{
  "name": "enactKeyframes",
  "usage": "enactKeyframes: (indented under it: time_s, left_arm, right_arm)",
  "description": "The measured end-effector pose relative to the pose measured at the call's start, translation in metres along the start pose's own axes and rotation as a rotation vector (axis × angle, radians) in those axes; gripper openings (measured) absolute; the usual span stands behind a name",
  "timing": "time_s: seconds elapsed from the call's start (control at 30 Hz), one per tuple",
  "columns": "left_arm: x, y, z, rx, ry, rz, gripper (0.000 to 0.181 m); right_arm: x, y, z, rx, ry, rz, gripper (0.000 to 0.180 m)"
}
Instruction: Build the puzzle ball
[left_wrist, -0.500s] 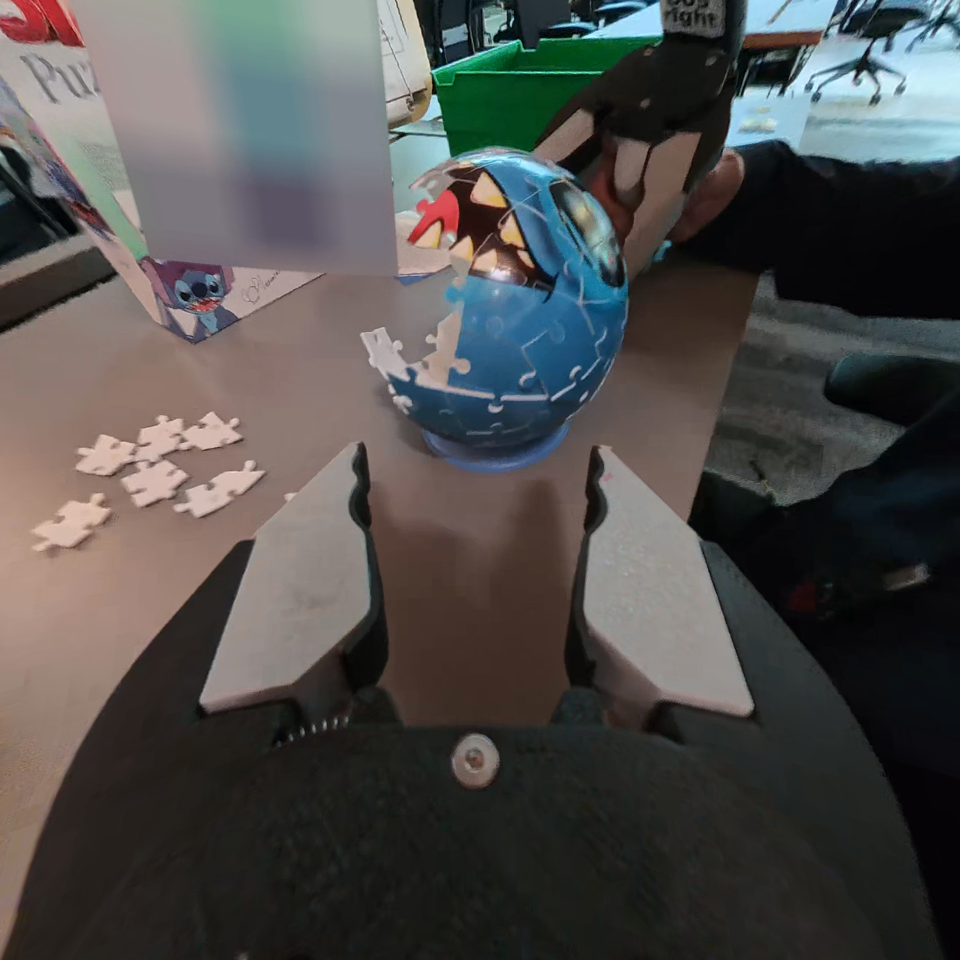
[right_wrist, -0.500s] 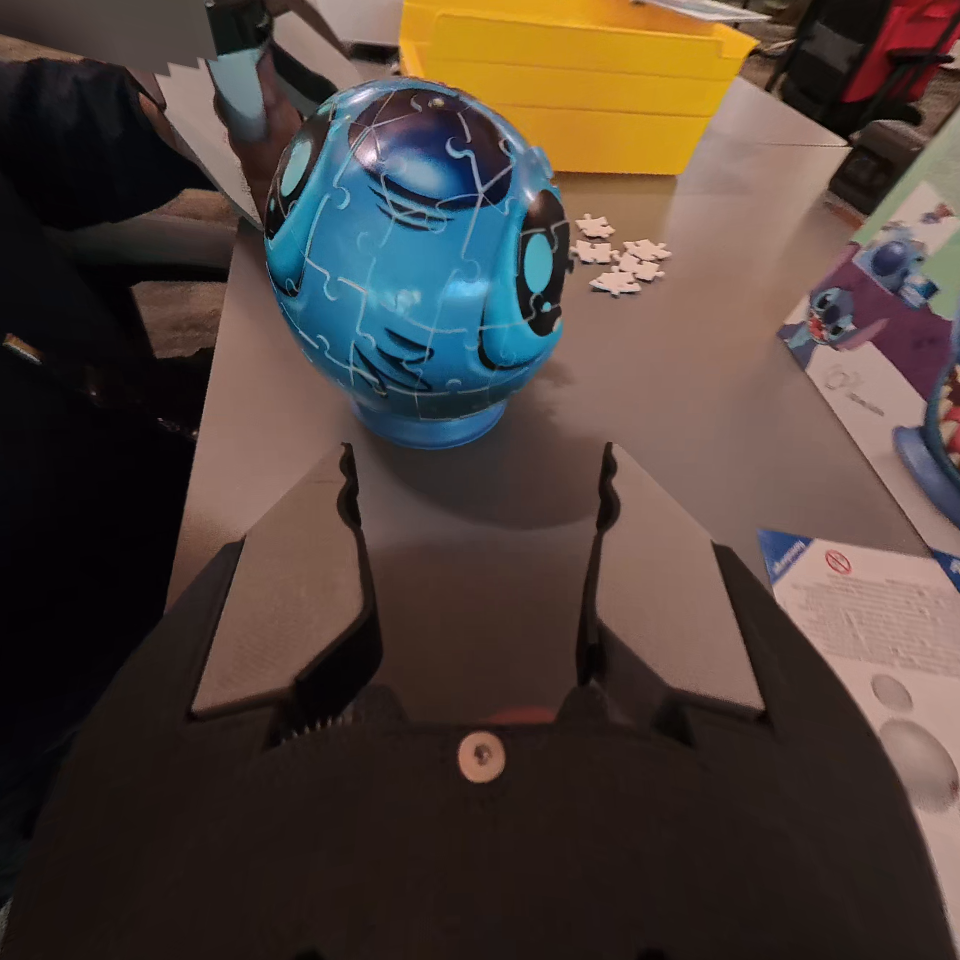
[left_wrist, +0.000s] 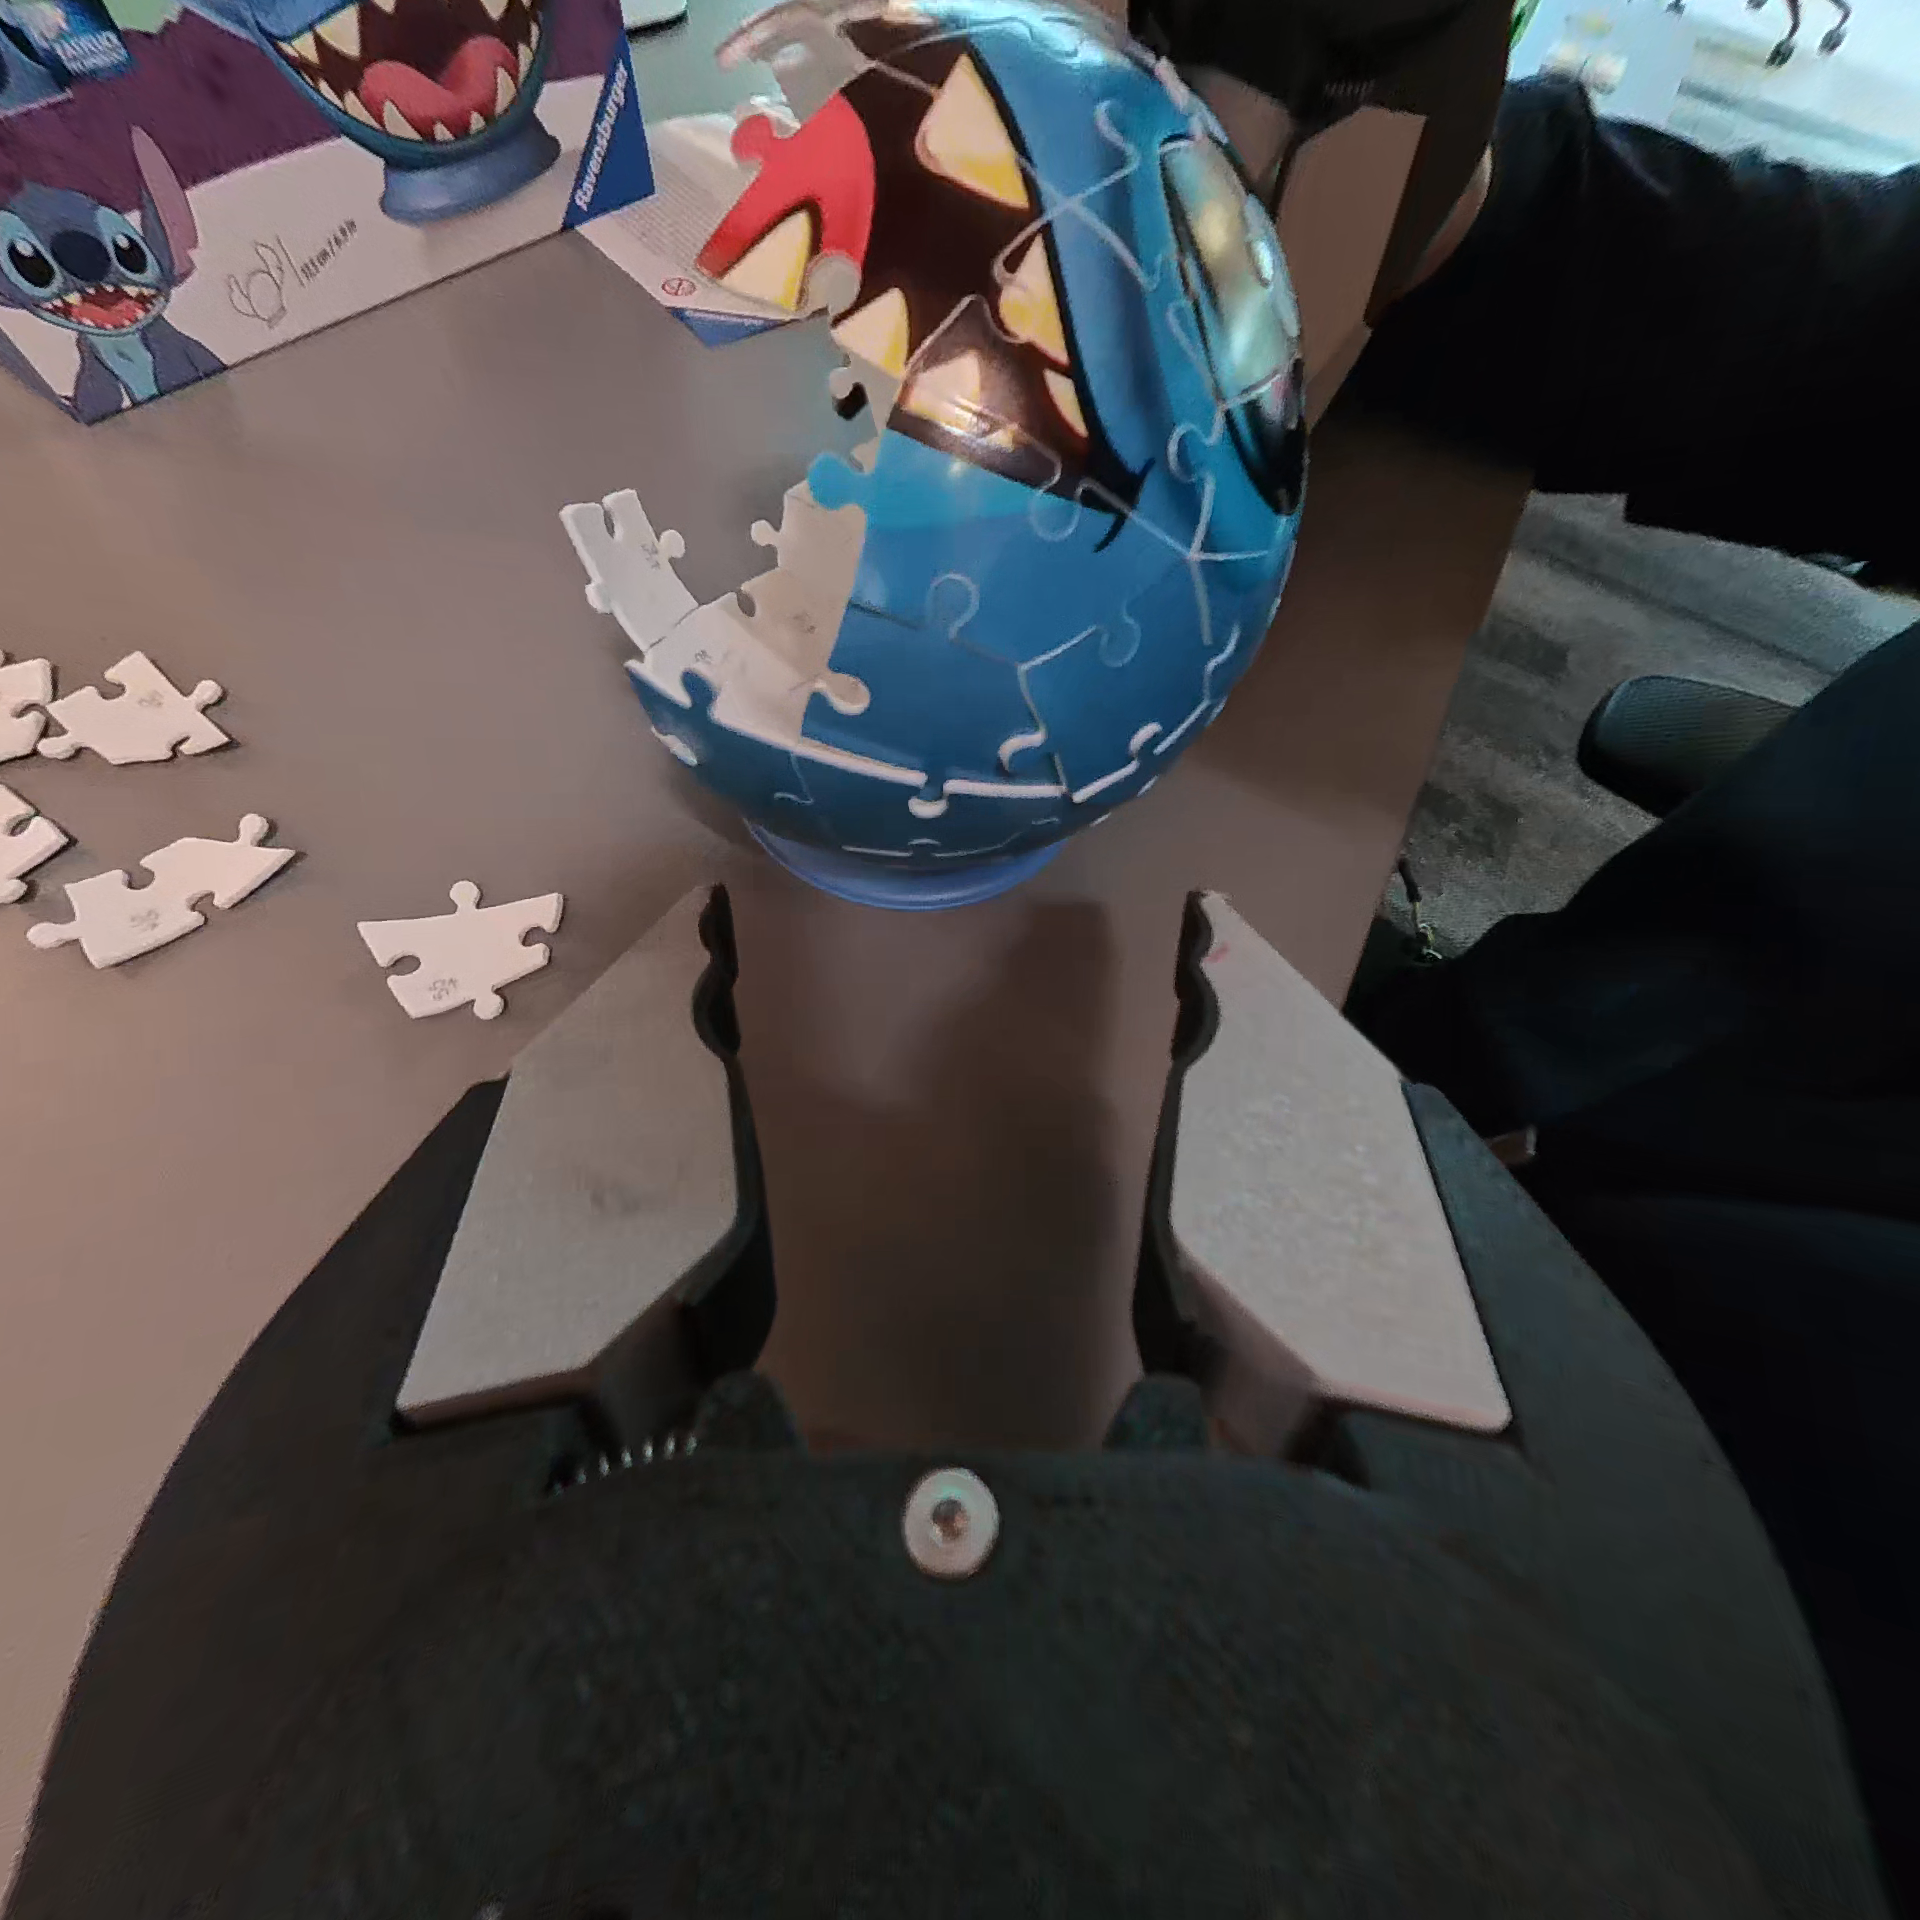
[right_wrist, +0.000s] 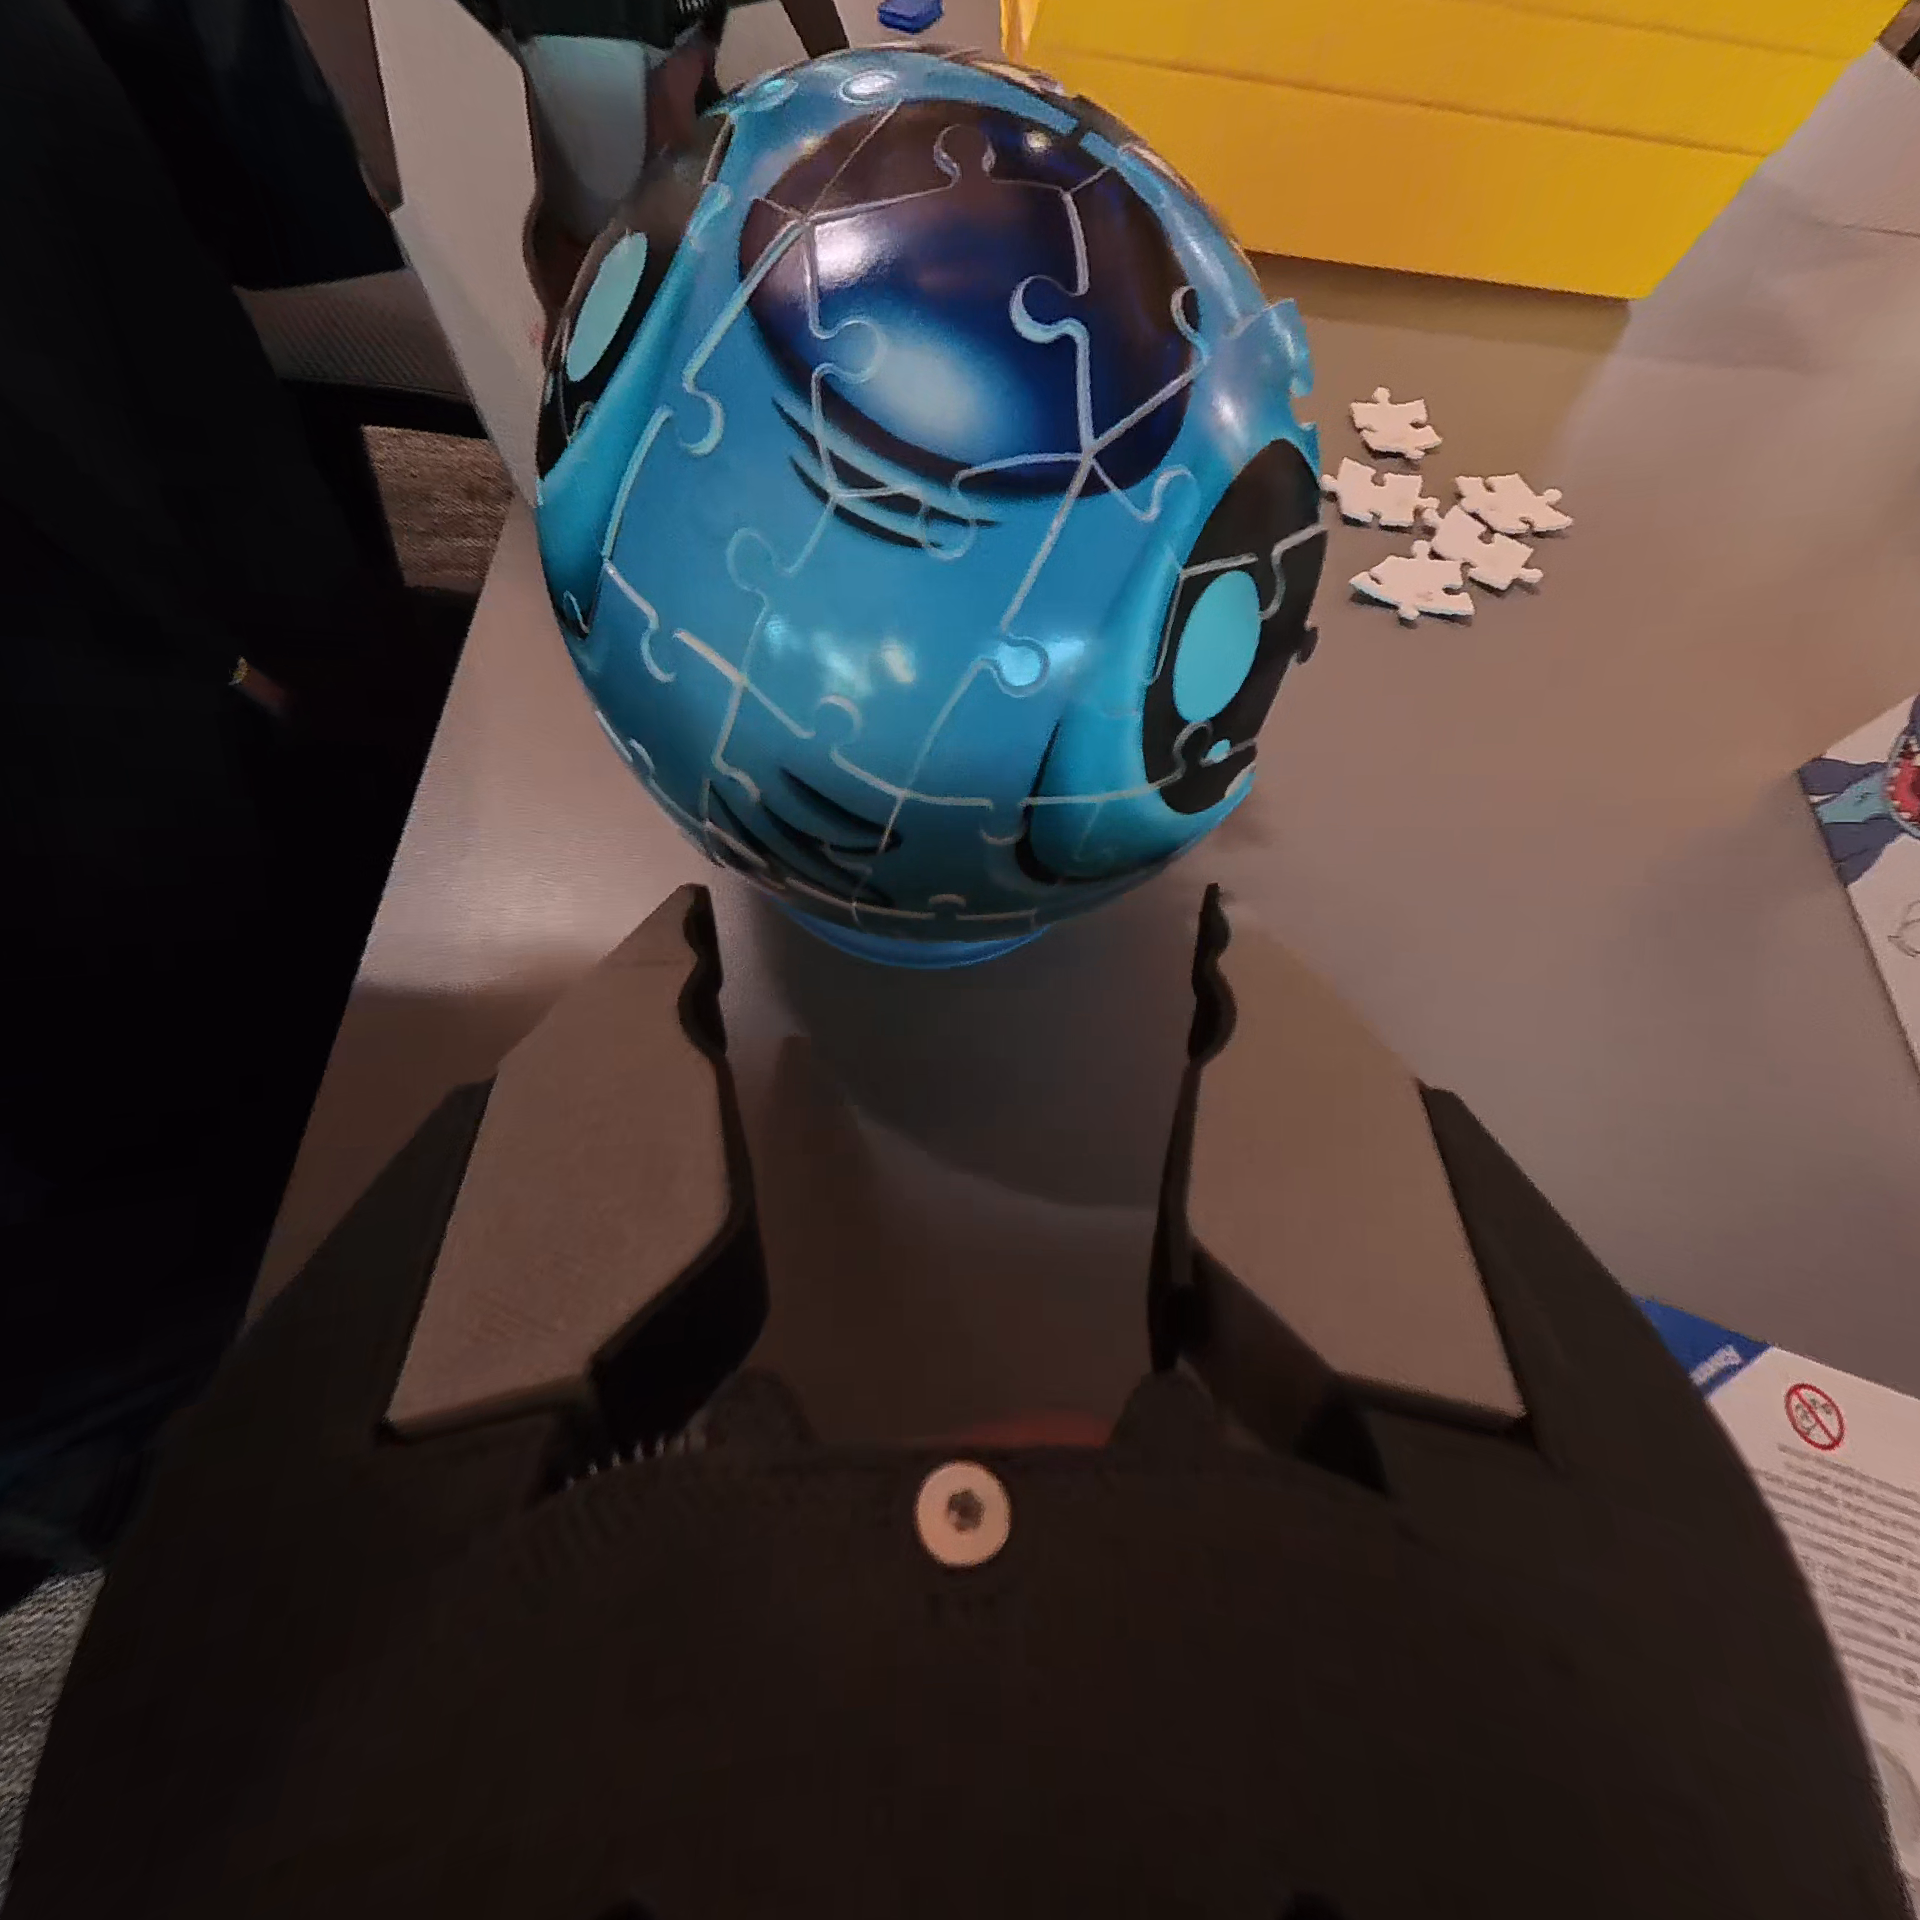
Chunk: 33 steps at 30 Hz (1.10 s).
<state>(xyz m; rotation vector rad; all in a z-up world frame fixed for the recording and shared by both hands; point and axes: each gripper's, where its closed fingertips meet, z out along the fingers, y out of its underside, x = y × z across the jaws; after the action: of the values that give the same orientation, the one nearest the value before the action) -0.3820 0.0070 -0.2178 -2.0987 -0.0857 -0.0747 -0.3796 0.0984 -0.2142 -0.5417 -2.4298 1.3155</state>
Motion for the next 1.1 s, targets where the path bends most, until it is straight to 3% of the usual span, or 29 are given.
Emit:
enactKeyframes:
  time_s: [1.1]
  left_arm:
    - [-0.011, -0.012, 0.006, 0.030, 0.112, -0.021, 0.078]
  right_arm:
    - [-0.005, -0.012, 0.011, -0.001, 0.010, 0.075, 0.091]
